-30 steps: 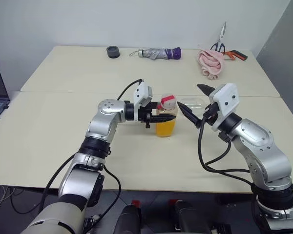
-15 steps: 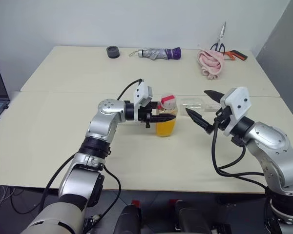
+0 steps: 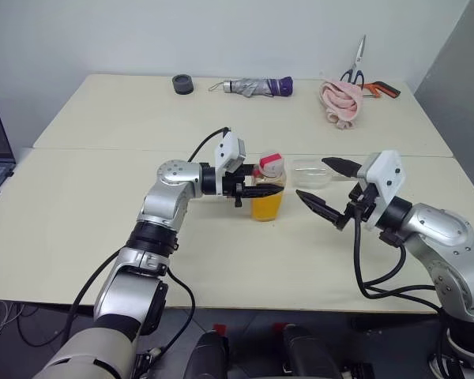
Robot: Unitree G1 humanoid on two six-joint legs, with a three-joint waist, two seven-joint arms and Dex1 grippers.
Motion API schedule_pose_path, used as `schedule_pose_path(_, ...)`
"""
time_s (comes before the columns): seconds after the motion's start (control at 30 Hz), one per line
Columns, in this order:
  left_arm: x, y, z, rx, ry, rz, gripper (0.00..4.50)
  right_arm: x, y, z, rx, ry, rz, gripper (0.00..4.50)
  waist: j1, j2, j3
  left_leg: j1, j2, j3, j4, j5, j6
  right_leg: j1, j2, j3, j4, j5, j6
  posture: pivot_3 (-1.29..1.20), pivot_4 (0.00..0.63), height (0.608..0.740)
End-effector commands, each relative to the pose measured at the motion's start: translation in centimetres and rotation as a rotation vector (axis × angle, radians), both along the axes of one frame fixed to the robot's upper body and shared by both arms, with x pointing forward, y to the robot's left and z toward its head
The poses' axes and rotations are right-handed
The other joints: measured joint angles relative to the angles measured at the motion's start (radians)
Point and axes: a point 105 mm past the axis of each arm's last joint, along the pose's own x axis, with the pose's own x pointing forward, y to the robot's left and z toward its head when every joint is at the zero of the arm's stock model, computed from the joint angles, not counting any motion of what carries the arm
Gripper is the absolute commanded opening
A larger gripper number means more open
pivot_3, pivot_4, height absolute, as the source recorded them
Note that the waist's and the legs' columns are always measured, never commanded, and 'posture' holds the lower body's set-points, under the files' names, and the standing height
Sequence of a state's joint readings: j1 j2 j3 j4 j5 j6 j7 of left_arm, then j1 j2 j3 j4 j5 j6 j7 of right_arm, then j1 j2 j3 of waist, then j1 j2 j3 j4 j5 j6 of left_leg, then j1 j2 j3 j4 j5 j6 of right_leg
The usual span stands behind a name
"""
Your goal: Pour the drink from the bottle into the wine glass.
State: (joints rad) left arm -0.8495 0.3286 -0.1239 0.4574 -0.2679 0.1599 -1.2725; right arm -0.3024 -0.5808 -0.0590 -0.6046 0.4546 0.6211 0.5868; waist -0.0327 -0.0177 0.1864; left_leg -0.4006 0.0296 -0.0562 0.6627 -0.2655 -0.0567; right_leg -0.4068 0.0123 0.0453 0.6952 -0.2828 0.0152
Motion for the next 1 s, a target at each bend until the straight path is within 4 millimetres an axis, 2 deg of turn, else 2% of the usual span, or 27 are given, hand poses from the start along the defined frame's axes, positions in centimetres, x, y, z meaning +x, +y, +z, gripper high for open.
schedule_pose_path(0.03, -0.4, -0.2, 1.9, -0.043, -0.074, -0.018, 1.82, -0.6, 0.5, 1.9, 0.028, -0.074, 0.03, 4.37, 0.0, 0.0, 0.0, 0.0, 0.0, 0.0, 0.0, 0.0, 0.0, 0.0, 0.0, 0.0, 0.0, 0.0, 0.0, 0.0, 0.15, 0.74)
schedule_pose_path(0.47, -0.6, -0.3, 1.8, -0.038, -0.071, -0.032, 1.82, 0.6, 3.2, 3.0, 0.056, -0.12, 0.081, 4.37, 0.0, 0.0, 0.0, 0.0, 0.0, 0.0, 0.0, 0.0, 0.0, 0.0, 0.0, 0.0, 0.0, 0.0, 0.0, 0.0, 0.15, 0.74)
schedule_pose_path(1.0, -0.7, -0.3, 1.6, -0.035, -0.071, -0.033, 1.82, 1.5, 4.2, 3.3, 0.074, -0.133, 0.097, 4.37, 0.001, 0.0, 0.0, 0.0, 0.0, 0.0, 0.0, 0.0, 0.0, 0.0, 0.0, 0.0, 0.0, 0.0, 0.0, 0.0, 0.15, 0.74)
